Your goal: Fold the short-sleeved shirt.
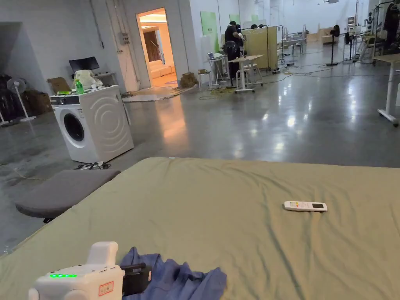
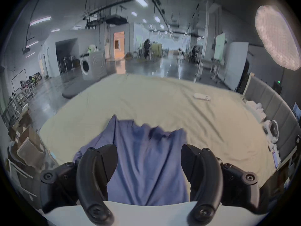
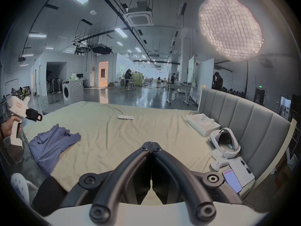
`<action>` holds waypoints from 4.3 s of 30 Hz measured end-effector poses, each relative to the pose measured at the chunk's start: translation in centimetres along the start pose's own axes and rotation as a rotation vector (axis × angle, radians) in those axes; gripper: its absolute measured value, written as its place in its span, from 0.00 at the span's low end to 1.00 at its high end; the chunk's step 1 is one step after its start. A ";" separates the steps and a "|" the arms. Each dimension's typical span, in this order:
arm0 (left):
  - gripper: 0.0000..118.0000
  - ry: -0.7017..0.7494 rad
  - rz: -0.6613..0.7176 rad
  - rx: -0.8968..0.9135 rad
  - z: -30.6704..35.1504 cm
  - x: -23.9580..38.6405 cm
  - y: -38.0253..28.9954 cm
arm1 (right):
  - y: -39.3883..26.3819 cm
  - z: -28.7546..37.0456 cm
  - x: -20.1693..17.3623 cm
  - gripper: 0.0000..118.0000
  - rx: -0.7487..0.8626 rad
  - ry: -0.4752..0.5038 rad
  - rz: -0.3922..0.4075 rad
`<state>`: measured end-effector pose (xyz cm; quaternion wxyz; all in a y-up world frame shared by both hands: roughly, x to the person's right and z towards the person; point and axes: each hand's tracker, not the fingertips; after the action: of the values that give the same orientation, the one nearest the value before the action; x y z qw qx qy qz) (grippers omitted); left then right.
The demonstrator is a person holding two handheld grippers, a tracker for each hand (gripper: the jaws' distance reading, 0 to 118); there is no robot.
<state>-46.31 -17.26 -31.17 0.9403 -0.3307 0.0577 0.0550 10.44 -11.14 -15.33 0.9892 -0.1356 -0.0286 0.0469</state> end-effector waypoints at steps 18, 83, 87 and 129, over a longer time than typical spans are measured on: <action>0.71 0.035 0.033 -0.315 -19.3 -3.0 -5.8 | -3.2 -5.5 -3.8 0.00 -0.286 0.060 0.096; 0.68 -0.948 -0.459 -0.011 1.6 42.1 -11.1 | -7.5 2.8 7.7 0.00 -0.228 -0.069 -0.154; 0.68 -0.719 -0.301 0.252 8.1 31.2 -4.6 | -3.8 1.3 5.7 0.00 -0.108 0.003 -0.098; 0.01 -0.313 -0.128 0.317 16.9 18.2 -6.0 | -0.3 5.6 2.6 0.00 0.016 0.055 -0.070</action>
<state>-26.26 -10.10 -17.09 0.9796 -0.1691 -0.1019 0.0362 12.64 -9.70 -9.78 0.9918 -0.1276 -0.0056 0.0085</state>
